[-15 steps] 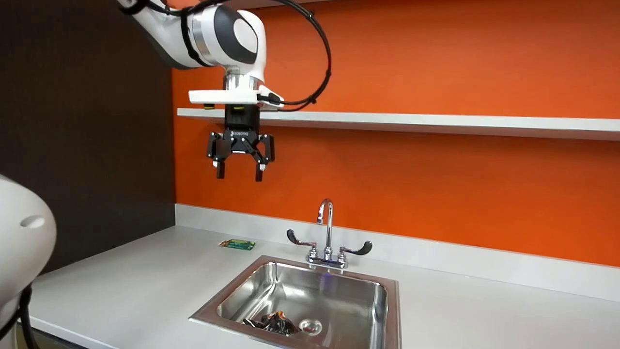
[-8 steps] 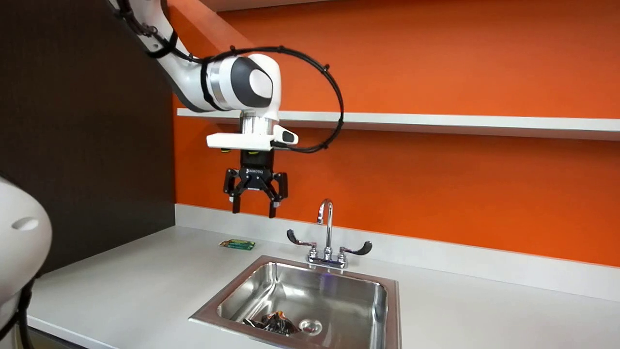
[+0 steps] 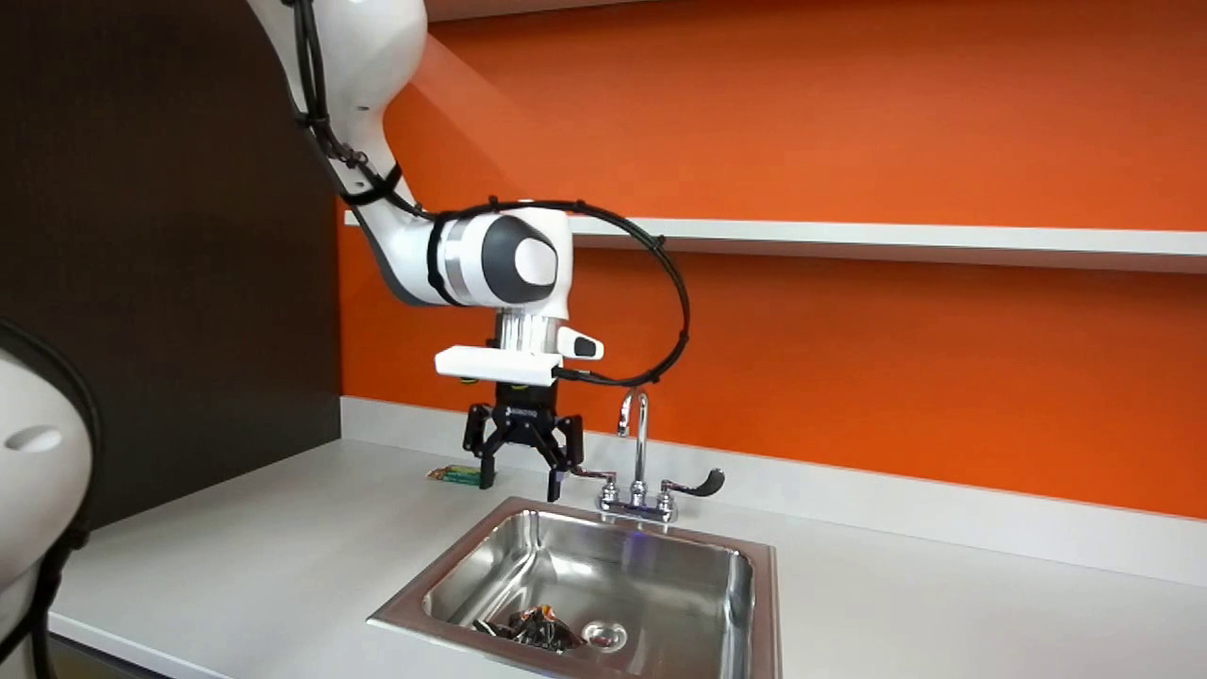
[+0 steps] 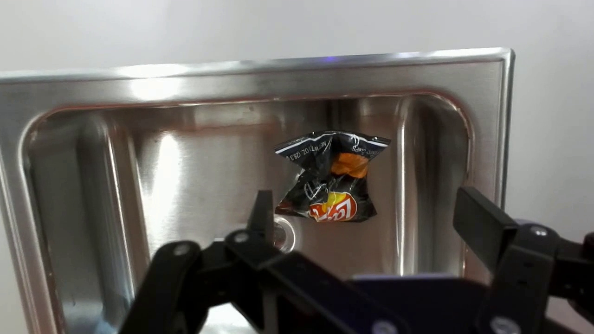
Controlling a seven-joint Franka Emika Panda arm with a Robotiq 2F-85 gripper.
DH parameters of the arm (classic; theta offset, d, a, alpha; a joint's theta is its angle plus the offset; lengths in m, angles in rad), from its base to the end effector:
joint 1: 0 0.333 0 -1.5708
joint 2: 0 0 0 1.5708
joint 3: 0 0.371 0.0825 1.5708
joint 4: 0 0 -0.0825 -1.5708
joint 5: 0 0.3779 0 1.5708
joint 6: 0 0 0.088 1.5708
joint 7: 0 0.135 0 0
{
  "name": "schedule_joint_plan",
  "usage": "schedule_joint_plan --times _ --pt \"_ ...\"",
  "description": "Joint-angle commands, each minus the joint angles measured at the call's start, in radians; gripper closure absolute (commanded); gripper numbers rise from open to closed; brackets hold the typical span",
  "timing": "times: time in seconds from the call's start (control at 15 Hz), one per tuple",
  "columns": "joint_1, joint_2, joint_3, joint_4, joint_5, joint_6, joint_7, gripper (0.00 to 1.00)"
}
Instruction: Remove the snack pack out of the sink
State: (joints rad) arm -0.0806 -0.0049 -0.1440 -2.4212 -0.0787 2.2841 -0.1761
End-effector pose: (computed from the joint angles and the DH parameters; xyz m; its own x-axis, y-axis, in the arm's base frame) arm 0.4502 -0.1064 0.3310 0.9901 0.0050 -0.1401 0.0089 -0.9996 0.0273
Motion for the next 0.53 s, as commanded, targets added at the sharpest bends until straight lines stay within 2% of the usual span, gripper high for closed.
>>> schedule_joint_plan --times 0.0,0.47 --pt "-0.015 0.110 0.010 0.048 -0.024 0.047 0.029 0.00" --pt "-0.011 0.272 0.009 0.109 -0.029 0.093 0.050 0.00"
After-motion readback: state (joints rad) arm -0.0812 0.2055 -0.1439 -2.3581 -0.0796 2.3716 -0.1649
